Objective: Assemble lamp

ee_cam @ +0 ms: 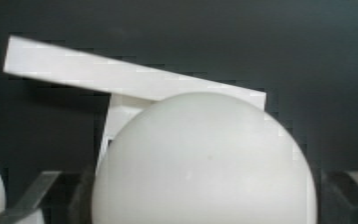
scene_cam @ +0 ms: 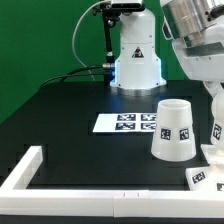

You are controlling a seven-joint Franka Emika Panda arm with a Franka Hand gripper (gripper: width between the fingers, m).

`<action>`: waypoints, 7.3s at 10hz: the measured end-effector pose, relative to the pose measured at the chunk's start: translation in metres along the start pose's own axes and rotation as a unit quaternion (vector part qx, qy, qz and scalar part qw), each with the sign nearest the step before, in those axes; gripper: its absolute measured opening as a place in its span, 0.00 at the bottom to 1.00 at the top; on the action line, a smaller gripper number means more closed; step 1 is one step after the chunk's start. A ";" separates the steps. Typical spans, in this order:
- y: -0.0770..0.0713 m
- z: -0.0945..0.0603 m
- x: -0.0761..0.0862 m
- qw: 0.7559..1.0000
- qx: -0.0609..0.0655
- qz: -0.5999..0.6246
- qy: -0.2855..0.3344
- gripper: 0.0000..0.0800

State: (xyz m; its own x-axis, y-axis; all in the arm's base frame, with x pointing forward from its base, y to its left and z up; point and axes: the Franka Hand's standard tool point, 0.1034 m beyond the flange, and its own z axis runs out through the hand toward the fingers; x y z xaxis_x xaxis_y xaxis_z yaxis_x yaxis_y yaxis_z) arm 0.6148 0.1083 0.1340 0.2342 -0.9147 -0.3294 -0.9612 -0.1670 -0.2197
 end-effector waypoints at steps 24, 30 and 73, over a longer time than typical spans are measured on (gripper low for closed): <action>0.001 0.010 0.017 0.718 -0.058 -0.694 0.018 0.72; 0.006 0.009 0.019 0.925 0.005 -0.376 0.053 0.72; -0.003 -0.003 0.015 0.910 -0.075 -0.397 0.090 0.71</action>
Offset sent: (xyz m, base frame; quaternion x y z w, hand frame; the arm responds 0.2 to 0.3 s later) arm -0.0095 -0.0142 -0.0012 0.0041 0.0339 -0.1635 0.9860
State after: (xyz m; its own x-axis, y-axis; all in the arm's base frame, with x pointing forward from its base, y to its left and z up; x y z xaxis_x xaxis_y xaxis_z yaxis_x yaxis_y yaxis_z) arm 0.6212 0.0942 0.1324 0.8490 -0.5270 0.0375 -0.5116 -0.8377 -0.1911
